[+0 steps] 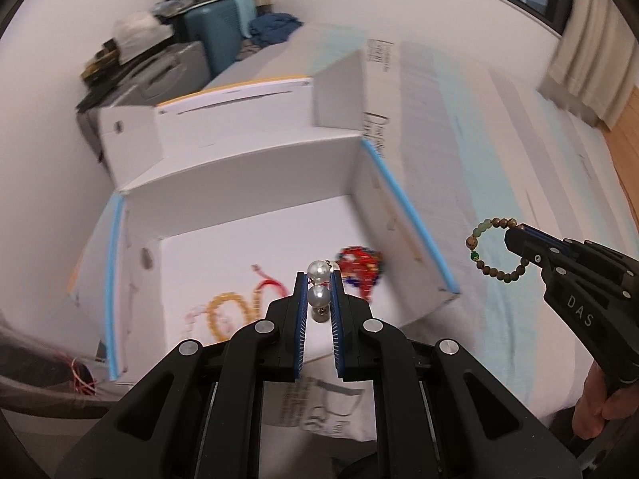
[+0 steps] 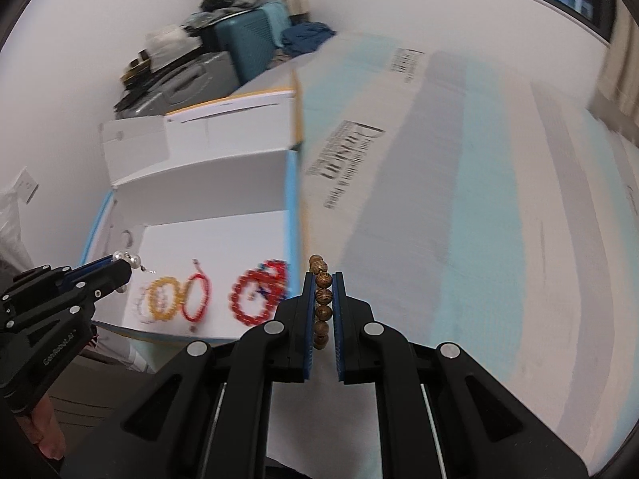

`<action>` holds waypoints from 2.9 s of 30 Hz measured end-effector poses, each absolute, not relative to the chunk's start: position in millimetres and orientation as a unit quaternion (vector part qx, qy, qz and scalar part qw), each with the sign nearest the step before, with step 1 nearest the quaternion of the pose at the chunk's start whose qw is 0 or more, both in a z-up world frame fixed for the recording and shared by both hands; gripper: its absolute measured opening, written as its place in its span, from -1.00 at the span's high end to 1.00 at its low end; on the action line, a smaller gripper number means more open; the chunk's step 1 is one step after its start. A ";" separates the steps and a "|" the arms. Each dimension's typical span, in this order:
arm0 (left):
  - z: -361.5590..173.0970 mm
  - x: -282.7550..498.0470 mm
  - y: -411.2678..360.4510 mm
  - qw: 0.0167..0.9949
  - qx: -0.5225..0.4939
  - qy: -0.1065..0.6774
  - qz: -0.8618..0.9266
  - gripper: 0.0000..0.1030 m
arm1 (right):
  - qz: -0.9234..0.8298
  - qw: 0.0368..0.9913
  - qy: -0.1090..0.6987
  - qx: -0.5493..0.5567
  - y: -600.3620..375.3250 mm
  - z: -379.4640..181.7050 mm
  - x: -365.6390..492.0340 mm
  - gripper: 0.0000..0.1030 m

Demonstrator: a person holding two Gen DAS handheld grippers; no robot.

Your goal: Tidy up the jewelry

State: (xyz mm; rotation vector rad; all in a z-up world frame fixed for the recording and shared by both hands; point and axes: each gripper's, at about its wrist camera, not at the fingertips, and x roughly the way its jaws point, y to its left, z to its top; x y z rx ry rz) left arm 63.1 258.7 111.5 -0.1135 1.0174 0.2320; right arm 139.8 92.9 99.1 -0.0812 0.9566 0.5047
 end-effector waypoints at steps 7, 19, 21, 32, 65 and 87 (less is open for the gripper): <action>101.4 51.6 306.1 0.850 -0.072 0.502 0.142 0.80 | 0.269 0.844 0.460 -0.061 152.2 96.1 134.2 0.86; 44.7 61.6 354.5 0.808 -0.121 0.557 0.150 0.80 | 0.269 0.801 0.523 -0.110 212.9 39.1 148.1 0.86; 30.5 66.0 362.5 0.795 -0.130 0.572 0.154 0.80 | 0.266 0.795 0.534 -0.114 218.1 29.7 151.8 0.86; -24.5 81.7 385.1 0.733 -0.155 0.643 0.159 0.80 | 0.242 0.749 0.603 -0.132 237.8 -22.3 177.8 0.86; 78.2 20.0 355.2 0.851 -0.117 0.465 0.213 -0.81 | 0.279 0.844 0.457 -0.039 184.3 72.7 122.1 -0.53; 72.1 -67.8 327.0 0.878 -0.082 0.412 0.231 -0.89 | 0.270 0.879 0.386 -0.067 146.7 60.3 37.6 -0.74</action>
